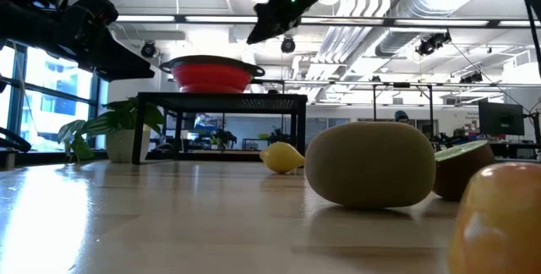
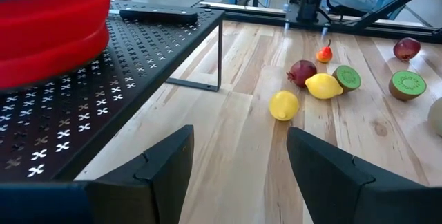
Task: Pick & Place Fruit
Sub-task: Put the orange pear into the red strainer bowl on the shelf
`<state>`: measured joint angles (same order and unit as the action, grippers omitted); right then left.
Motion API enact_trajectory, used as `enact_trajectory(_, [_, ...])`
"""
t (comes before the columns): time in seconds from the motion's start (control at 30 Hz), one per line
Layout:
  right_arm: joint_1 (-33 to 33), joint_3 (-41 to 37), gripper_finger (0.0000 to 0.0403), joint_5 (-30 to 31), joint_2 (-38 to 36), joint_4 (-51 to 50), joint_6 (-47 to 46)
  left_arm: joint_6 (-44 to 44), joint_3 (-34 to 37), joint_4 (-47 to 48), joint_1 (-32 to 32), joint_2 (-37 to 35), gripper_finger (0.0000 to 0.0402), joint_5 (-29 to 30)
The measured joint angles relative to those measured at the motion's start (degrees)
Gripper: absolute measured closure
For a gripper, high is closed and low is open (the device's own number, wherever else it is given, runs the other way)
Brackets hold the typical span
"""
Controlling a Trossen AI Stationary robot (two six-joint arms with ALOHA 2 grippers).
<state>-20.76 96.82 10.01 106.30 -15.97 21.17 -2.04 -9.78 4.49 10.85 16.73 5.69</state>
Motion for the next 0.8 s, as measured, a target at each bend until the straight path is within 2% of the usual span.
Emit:
enact_trajectory(0.33, [3.59, 0.01, 0.0384, 0.23, -10.27, -20.61, 0.59, 0.01, 0.0, 0.03, 0.0, 0.01, 0.0174, -0.02])
enact_trajectory(0.43, [4.04, 0.0, 0.0396, -0.63, -12.62, -27.19, -2.64, 0.0, 0.0, 0.07, 0.0, 0.0, 0.0174, -0.02])
enact_trajectory(0.53, [3.81, -0.31, 0.04, -5.14, -15.33, -33.56, -6.53, 0.0, 0.0, 0.08, 0.0, 0.0, 0.0174, -0.07])
enact_trajectory(0.67, [4.25, -5.4, 0.04, -13.5, -19.57, -32.86, -9.74, 0.0, 0.0, 0.18, 0.0, 0.01, 0.0174, -0.18])
enact_trajectory(0.8, [5.43, -16.32, 0.0401, -14.46, -24.57, -25.27, -13.2, 0.02, 0.0, 0.5, 0.0, 0.02, 0.0174, -0.18])
